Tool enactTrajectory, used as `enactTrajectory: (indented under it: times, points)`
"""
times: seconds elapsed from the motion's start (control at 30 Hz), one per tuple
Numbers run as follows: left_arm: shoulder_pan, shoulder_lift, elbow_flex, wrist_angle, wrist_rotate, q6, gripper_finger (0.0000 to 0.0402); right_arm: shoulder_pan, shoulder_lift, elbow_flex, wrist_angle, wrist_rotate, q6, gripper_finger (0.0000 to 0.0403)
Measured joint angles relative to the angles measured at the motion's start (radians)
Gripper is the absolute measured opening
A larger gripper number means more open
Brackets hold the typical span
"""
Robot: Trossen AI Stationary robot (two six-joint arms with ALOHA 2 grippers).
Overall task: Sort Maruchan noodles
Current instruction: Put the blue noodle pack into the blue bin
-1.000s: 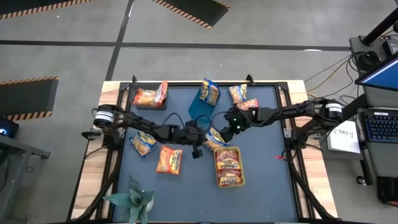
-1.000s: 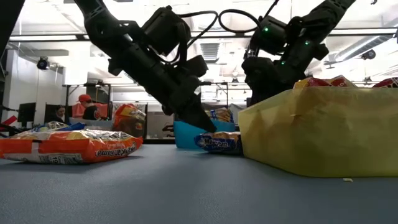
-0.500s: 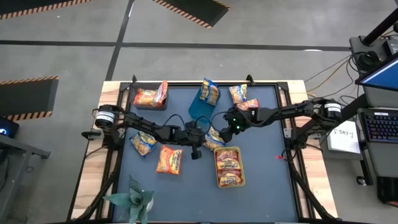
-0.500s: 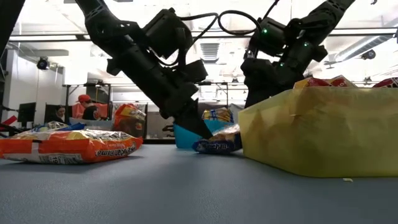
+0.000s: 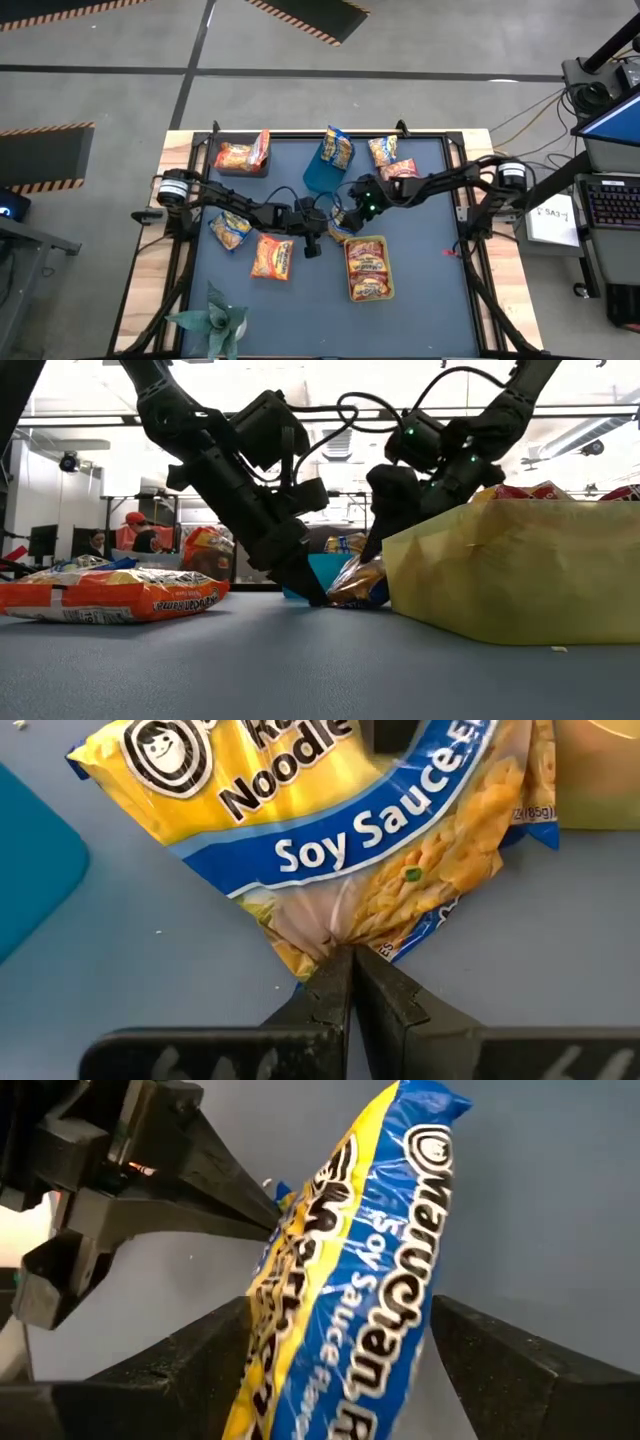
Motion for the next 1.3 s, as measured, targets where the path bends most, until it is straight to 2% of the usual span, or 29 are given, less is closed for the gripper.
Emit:
enactTrajectory:
  times: [0.13, 0.43, 0.7, 1.07, 1.17, 1.3]
  points:
    - [0.000, -0.001, 0.000, 0.002, 0.000, 0.000, 0.0000, -0.001, 0.022, 0.000, 0.016, -0.010, 0.000, 0.0263]
    - [0.001, -0.031, -0.005, -0.013, -0.007, 0.002, 0.0000, -0.002, -0.034, 0.000, 0.002, -0.002, 0.001, 0.0124]
    - [0.001, -0.123, -0.004, -0.021, -0.010, 0.019, 0.0000, -0.002, -0.096, -0.002, -0.003, 0.013, 0.001, 0.0126]
    - [-0.007, -0.395, -0.022, -0.095, -0.010, 0.115, 0.0000, -0.008, -0.237, -0.002, -0.014, 0.025, -0.022, 0.0125]
    - [-0.008, -0.468, -0.046, -0.088, -0.010, 0.131, 0.0000, -0.023, -0.268, 0.020, -0.066, 0.032, -0.047, 0.0127]
    - [-0.008, -0.559, -0.098, -0.026, -0.011, 0.140, 0.0000, -0.031, -0.279, 0.121, -0.224, 0.112, -0.137, 0.0128]
